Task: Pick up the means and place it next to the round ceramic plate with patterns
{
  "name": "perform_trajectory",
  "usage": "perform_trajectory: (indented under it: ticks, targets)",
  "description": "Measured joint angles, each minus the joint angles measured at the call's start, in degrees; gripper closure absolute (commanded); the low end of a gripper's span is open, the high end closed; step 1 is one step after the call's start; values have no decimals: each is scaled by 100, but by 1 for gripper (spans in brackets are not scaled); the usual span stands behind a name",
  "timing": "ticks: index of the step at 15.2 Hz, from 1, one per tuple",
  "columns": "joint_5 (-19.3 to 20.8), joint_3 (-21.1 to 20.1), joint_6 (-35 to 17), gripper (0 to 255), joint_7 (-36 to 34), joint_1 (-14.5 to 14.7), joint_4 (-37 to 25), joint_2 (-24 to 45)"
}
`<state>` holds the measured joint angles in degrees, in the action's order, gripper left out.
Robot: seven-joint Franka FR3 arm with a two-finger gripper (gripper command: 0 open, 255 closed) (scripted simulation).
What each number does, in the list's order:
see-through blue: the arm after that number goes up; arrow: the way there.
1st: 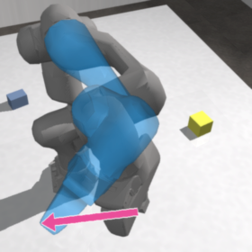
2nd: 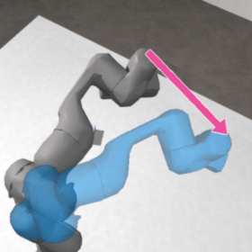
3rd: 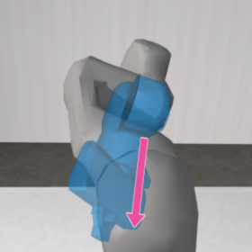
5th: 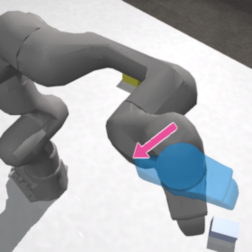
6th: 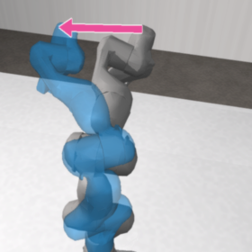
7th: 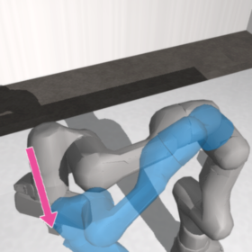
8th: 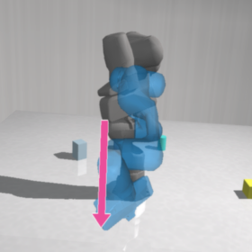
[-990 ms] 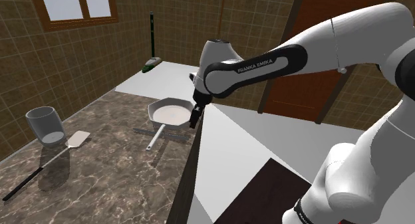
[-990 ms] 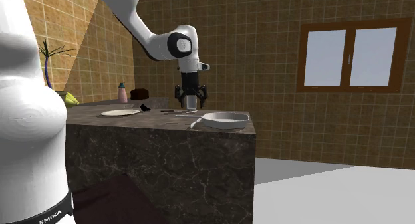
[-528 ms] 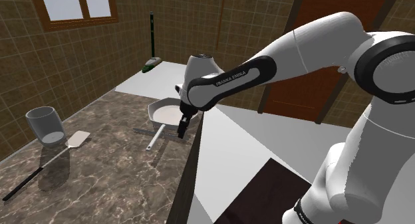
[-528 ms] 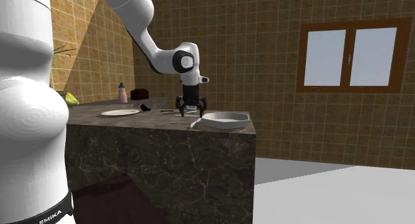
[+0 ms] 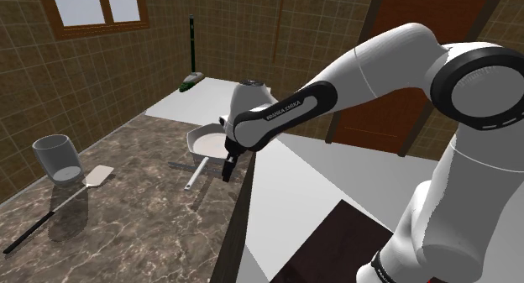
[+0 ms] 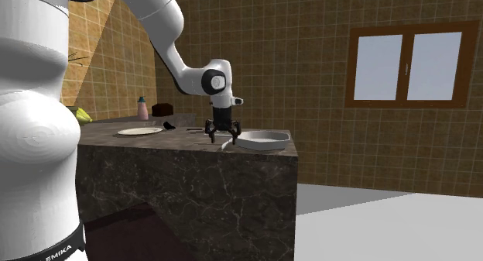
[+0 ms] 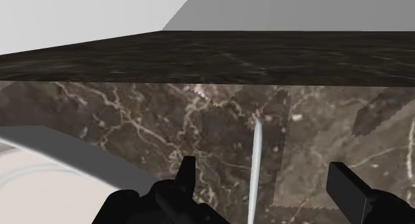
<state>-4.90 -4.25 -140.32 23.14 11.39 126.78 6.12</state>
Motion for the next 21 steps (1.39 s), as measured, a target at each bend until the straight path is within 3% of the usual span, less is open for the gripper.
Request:
perform_trajectory:
  ticks: [4,5,15,21]
  targets:
    - [-1,1,-18,0,5,-2,7,10]
    - [-1,1,-18,255,5,-2,7,10]
    - [-1,1,-19,255,5,-2,7,11]
    - [8,5,349,255,-19,-6,-144,-206]
